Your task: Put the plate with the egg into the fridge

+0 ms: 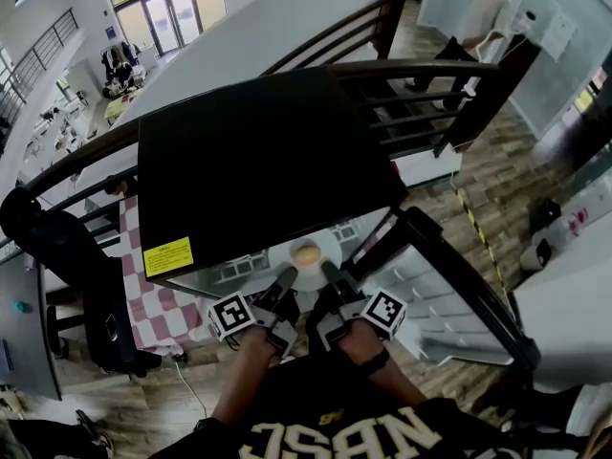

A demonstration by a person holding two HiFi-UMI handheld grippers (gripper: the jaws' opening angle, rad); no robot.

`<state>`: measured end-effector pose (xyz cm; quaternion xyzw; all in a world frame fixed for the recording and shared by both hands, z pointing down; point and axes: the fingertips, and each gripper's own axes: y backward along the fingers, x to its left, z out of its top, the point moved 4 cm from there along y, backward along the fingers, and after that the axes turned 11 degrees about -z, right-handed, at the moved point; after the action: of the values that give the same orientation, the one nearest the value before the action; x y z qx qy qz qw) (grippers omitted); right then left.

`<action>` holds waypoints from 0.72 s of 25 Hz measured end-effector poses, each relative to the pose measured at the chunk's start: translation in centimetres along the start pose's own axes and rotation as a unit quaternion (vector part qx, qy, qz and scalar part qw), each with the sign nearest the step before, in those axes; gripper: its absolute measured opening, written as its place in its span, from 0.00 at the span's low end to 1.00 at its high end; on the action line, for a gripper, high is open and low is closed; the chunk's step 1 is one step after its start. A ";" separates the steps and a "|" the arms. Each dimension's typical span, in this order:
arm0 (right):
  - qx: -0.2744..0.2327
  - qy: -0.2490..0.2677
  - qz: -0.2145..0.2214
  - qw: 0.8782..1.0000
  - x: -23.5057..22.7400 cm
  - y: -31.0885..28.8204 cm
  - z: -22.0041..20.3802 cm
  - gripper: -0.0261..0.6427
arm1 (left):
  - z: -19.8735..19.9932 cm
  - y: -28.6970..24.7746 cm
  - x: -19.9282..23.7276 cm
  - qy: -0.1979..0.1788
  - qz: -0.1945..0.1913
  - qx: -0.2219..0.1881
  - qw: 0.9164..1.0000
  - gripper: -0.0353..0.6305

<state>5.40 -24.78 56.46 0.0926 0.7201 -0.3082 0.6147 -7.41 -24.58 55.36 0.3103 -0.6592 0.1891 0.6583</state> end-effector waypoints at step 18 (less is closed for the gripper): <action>0.010 -0.014 -0.014 1.000 -0.4 -2.0 0.7 0.12 | 1.1 -0.8 2.0 0.037 0.022 -0.034 0.998 0.13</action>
<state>5.01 -26.66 57.44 0.0843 0.7096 -0.3249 0.6195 -7.62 -26.20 57.09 0.2660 -0.6469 0.1930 0.6881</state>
